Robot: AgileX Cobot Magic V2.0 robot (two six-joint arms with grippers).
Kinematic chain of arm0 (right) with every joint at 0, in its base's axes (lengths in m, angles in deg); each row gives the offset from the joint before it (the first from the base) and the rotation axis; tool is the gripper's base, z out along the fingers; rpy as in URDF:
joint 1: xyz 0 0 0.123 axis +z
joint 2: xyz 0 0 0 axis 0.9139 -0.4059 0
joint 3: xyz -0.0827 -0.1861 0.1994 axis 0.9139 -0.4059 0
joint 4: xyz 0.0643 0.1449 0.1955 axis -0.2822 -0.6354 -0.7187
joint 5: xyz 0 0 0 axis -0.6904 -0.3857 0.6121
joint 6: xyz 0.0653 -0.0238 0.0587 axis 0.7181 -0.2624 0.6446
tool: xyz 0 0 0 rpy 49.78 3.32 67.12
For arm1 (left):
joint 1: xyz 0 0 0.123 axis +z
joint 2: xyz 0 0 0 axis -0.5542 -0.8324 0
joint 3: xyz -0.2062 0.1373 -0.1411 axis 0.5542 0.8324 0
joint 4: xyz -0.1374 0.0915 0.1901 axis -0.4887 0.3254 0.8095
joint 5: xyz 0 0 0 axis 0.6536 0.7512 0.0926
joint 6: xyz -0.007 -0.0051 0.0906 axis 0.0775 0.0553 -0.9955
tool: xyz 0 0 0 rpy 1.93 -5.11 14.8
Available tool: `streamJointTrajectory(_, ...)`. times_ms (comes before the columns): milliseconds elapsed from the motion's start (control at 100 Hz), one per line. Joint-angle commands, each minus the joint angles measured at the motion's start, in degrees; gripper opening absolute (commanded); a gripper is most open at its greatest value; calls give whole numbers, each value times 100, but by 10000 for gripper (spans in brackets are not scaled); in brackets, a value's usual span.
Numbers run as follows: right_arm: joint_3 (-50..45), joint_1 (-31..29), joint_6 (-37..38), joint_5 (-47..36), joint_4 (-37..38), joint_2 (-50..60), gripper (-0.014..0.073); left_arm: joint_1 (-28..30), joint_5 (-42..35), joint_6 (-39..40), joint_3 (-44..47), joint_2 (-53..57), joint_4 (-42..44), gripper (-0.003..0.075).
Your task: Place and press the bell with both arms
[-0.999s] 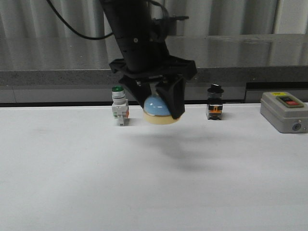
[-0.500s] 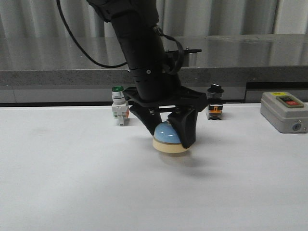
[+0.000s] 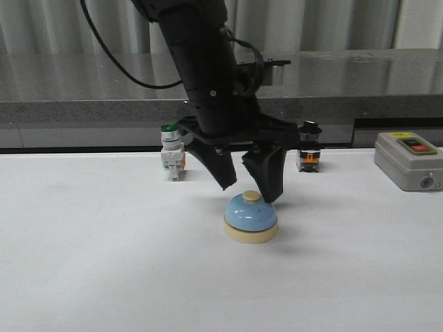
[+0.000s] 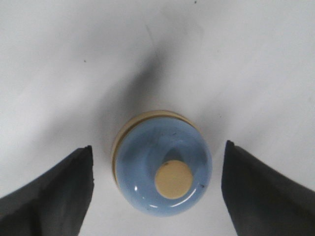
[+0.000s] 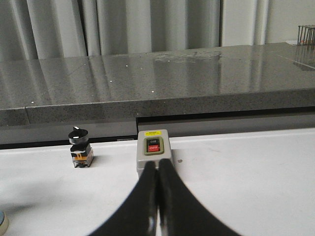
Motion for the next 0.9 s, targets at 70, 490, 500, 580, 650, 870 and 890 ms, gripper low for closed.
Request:
streamJointTrajectory(70, 82, -23, -4, -496, -13, 68, -61, 12, -89, -5, -167, 733, -44, 345)
streamJointTrajectory(490, 82, -23, -4, -496, -13, 68, -61, 402, 491, 116, -167, 1509, -104, -20)
streamJointTrajectory(500, 82, -23, -4, -496, -13, 68, -61, 414, 491, 138, -167, 1523, -104, -20)
streamJointTrajectory(580, 82, -23, -4, -496, -13, 68, -61, 577, 479, 335, -167, 1681, -104, -20)
streamJointTrajectory(650, 82, -23, -4, -496, -13, 68, -61, 735, 479, 457, -167, 1814, -104, -20)
streamJointTrajectory(870, 82, -23, -4, -496, -13, 68, -61, 1290, 491, 501, -155, 2255, -104, -20)
streamJointTrajectory(890, 82, -23, -4, -496, -13, 68, -61, 1350, 491, 501, -155, 2292, -104, -20)
